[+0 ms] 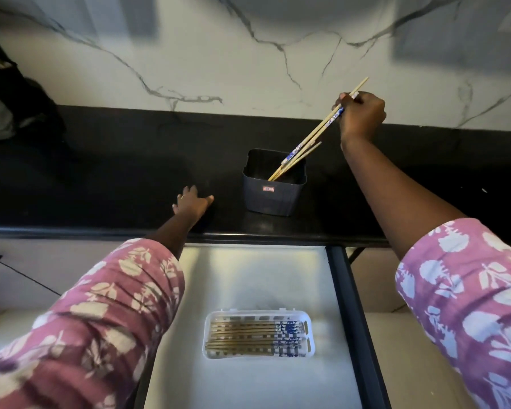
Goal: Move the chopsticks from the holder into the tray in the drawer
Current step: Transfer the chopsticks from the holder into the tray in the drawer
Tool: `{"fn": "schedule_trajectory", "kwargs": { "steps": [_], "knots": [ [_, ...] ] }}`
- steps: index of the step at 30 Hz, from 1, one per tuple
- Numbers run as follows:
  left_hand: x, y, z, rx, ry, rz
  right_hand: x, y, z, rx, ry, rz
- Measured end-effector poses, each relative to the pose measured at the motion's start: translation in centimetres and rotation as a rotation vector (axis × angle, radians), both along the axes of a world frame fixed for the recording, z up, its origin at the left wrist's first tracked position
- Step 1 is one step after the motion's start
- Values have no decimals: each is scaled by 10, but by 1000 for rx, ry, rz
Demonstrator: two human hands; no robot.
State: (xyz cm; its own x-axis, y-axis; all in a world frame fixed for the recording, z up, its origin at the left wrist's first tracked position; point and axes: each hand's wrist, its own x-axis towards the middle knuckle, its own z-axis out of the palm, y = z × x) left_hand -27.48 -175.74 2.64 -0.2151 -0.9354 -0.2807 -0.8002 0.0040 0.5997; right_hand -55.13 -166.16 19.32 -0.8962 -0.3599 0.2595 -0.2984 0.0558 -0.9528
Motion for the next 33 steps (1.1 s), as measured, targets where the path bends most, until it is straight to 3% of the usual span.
{"fn": "schedule_trajectory", "kwargs": {
  "steps": [3, 8, 12, 20, 28, 33],
  "knots": [
    [-27, 12, 49, -170, 225, -64, 12, 12, 27, -109, -69, 131],
    [-72, 44, 128, -251, 560, -289, 43, 33, 55, -118, -65, 394],
    [-86, 68, 158, -326, 654, -415, 62, 45, 62, -107, -22, 490],
    [-86, 92, 167, -415, 689, -303, 87, 60, 64, -131, 40, 507],
    [-74, 96, 163, -247, 895, 83, 93, 69, 57, -477, -73, 184],
    [-79, 107, 167, 184, 1195, 179, 110, 71, 53, -692, -280, 84]
  ]
}}
